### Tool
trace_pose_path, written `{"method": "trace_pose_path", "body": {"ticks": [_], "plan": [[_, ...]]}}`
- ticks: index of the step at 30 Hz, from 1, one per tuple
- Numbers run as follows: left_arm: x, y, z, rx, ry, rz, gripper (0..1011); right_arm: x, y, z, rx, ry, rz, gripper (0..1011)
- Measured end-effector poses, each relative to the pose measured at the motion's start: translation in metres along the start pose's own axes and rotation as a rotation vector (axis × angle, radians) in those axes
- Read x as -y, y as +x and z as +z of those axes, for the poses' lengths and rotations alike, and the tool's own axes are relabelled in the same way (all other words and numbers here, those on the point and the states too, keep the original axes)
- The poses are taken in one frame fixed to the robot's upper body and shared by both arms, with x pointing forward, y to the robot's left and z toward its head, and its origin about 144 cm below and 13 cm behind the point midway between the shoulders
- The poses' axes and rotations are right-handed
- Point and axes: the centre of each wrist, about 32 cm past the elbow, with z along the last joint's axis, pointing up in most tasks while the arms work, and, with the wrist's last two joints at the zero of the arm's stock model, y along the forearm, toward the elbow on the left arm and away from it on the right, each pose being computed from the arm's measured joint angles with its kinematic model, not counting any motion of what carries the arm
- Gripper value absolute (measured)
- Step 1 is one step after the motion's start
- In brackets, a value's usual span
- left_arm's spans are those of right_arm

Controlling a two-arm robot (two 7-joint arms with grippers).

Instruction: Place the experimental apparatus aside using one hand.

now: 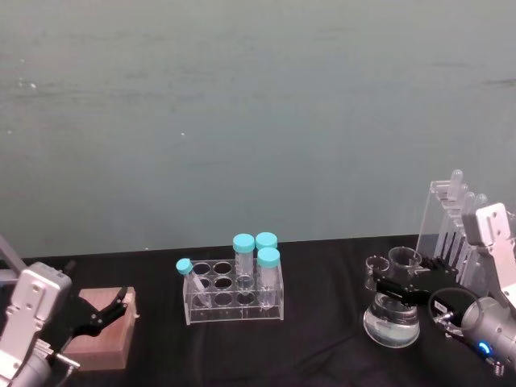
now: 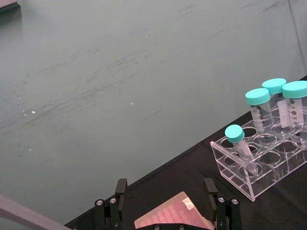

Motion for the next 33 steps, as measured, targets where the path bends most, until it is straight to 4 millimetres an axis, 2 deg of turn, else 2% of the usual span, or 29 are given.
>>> {"method": "trace_pose_path", "body": {"ticks": [33], "plan": [[0.0,0.0,0.0,0.0,0.0,0.0,1000,0.026,-0.006,0.007,0.001,0.022,-0.026,1000]]}}
